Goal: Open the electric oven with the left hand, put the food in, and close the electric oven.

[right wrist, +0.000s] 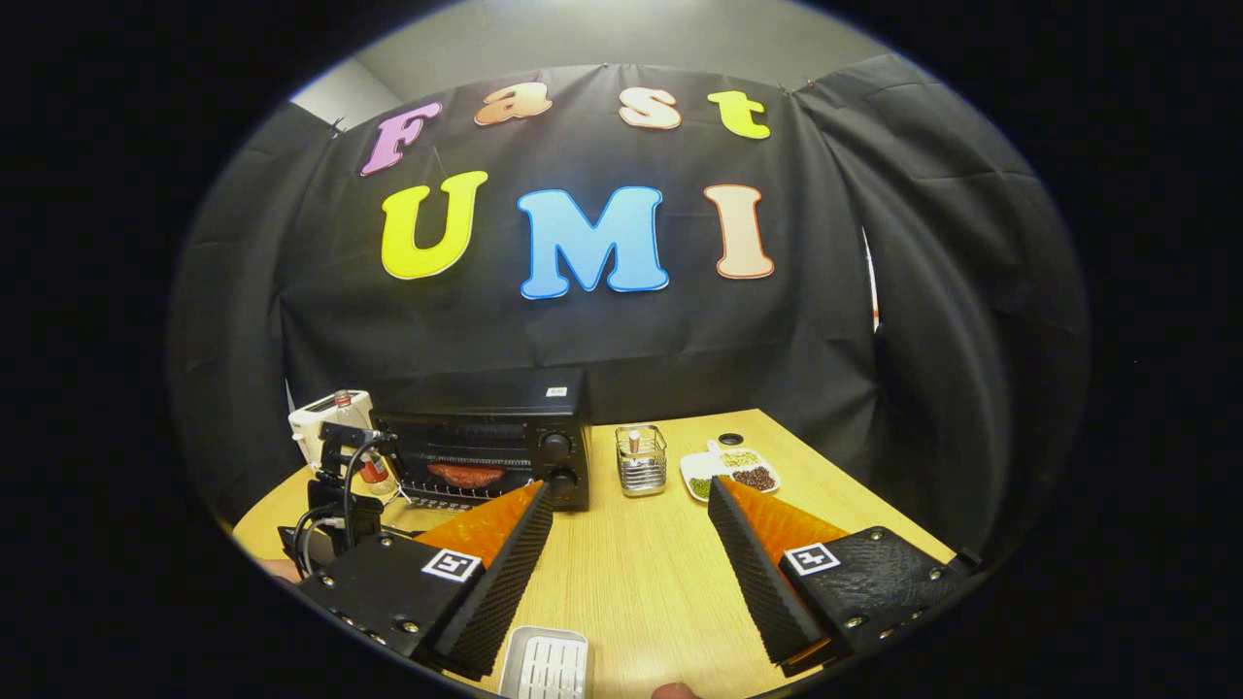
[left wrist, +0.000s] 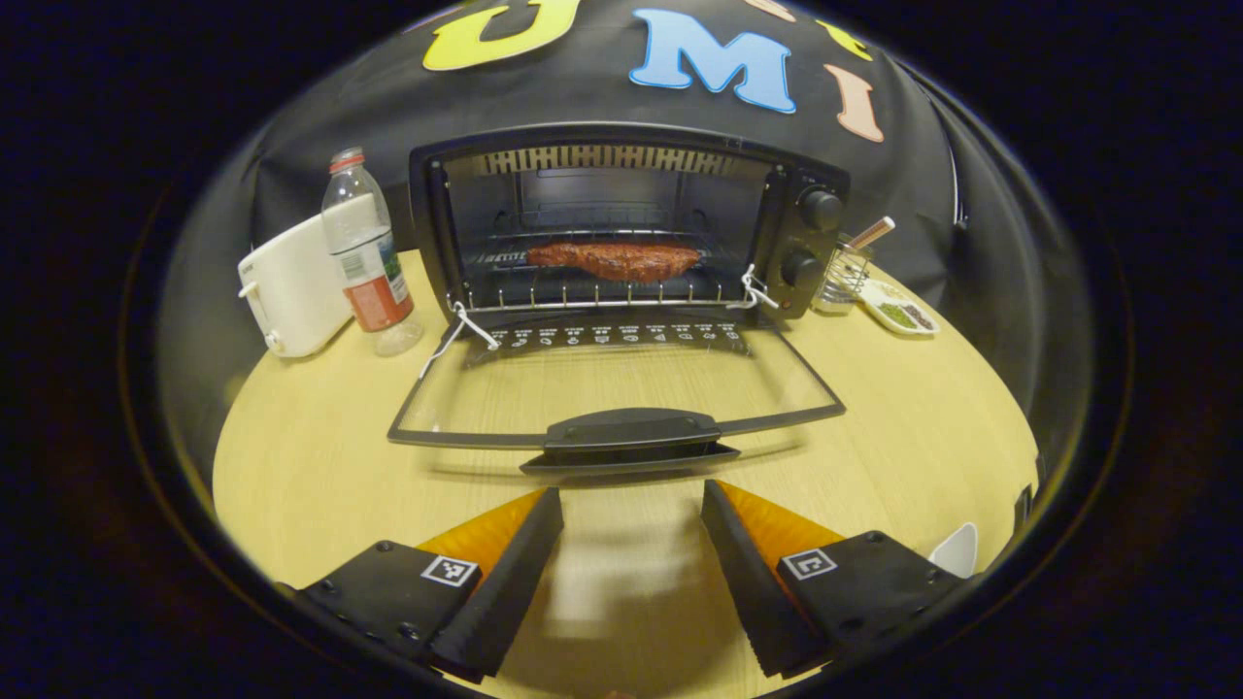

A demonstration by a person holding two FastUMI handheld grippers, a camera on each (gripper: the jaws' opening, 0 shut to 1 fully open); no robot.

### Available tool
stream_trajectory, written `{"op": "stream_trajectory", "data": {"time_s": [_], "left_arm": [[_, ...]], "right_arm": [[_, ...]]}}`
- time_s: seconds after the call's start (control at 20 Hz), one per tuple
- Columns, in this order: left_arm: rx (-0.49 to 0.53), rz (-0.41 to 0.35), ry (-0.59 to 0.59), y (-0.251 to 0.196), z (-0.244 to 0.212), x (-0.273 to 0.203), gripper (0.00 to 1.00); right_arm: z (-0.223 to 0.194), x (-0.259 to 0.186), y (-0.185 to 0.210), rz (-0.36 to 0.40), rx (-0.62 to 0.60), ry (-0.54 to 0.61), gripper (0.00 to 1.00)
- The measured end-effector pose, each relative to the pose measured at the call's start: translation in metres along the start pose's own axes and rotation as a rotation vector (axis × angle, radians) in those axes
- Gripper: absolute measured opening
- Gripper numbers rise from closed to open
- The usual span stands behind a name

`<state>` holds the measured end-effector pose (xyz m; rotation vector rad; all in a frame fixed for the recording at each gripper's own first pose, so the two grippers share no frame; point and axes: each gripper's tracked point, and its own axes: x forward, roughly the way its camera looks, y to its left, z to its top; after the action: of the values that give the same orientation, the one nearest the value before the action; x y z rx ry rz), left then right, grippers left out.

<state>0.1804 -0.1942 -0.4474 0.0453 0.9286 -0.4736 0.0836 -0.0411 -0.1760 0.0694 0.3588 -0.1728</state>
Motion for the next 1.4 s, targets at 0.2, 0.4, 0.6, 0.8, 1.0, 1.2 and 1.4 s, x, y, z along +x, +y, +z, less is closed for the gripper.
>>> {"op": "stream_trajectory", "data": {"time_s": [0.2,0.4,0.6,0.8,1.0,1.2,1.4], "left_arm": [[0.024,0.027,-0.014,0.004,0.006,0.006,0.98],[0.019,0.049,-0.039,0.004,0.007,0.006,1.0],[0.009,0.053,-0.065,0.003,0.016,-0.004,0.97],[0.054,0.06,-0.12,0.003,0.033,-0.024,0.97],[0.067,0.066,-0.185,0.003,0.064,-0.034,0.97],[0.091,0.076,-0.217,0.003,0.083,-0.041,0.97],[0.092,0.076,-0.266,0.004,0.111,-0.046,0.97]], "right_arm": [[-0.004,0.001,0.002,0.006,-0.006,0.012,0.98],[-0.001,0.001,0.008,0.022,-0.015,0.01,0.98],[0.007,0.003,0.016,0.047,-0.033,-0.011,0.98],[0.006,0.004,0.027,0.083,-0.033,-0.007,0.98],[0.008,0.007,0.037,0.113,-0.037,-0.012,0.98],[0.007,0.009,0.041,0.127,-0.035,-0.013,0.98],[0.006,0.009,0.04,0.12,-0.03,-0.013,0.98]]}}
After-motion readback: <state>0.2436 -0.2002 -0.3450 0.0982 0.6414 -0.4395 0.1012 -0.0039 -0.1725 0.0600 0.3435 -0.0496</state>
